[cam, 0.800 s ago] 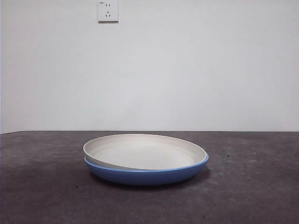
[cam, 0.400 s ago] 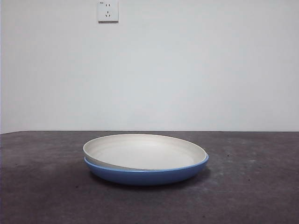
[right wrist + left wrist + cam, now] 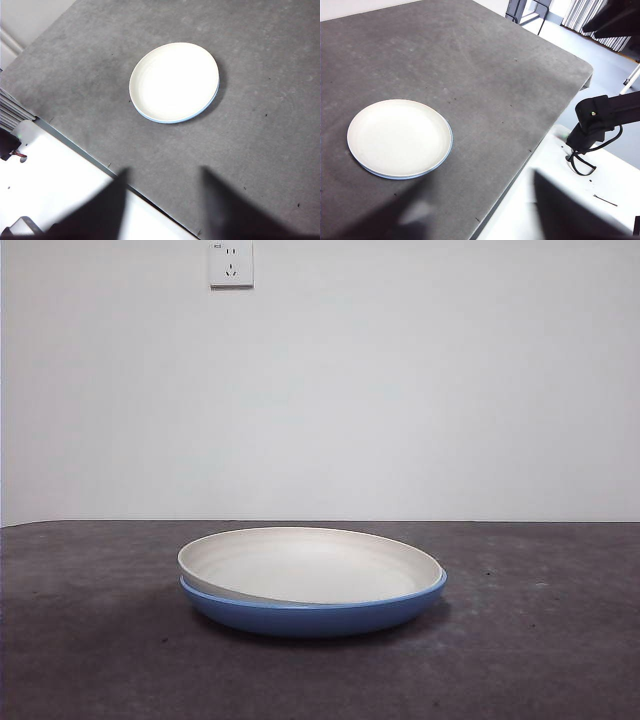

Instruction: Pick up the white plate, put it on the blue plate, put it on desk

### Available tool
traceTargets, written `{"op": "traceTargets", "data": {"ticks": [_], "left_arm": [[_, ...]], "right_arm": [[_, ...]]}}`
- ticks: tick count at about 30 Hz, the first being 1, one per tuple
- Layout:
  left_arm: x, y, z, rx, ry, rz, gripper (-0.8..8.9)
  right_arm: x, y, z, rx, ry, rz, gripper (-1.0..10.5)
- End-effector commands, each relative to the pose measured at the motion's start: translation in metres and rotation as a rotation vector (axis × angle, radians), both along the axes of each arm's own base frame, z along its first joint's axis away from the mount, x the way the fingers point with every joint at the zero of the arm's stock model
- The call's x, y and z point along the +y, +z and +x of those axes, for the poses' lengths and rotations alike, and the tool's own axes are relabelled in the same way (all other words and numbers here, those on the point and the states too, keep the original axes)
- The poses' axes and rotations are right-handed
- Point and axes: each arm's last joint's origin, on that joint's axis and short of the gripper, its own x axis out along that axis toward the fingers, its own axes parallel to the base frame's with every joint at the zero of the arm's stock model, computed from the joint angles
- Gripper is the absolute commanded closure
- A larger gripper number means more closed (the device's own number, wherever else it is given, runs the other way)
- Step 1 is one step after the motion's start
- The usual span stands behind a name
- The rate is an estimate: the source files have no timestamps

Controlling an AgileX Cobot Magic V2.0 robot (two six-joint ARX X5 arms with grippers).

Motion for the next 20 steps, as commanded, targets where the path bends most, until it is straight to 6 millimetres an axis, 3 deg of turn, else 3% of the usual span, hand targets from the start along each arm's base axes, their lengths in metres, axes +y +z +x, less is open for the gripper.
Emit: {"op": "traceTargets", "data": {"ticks": [1,20], "left_arm": [[0.0003,0.0037,-0.0008,-0.017,-0.006,-0.014,7.86],[0.0031,0.0030,-0.0023,-0.021,0.033,-0.015,7.86]], "right_arm": [[0.0002,0.0043,0.0004,-0.024,0.008,0.001,9.3],[0.0007,0.0055,0.0011,-0.036,0.009,0.009,9.3]]}}
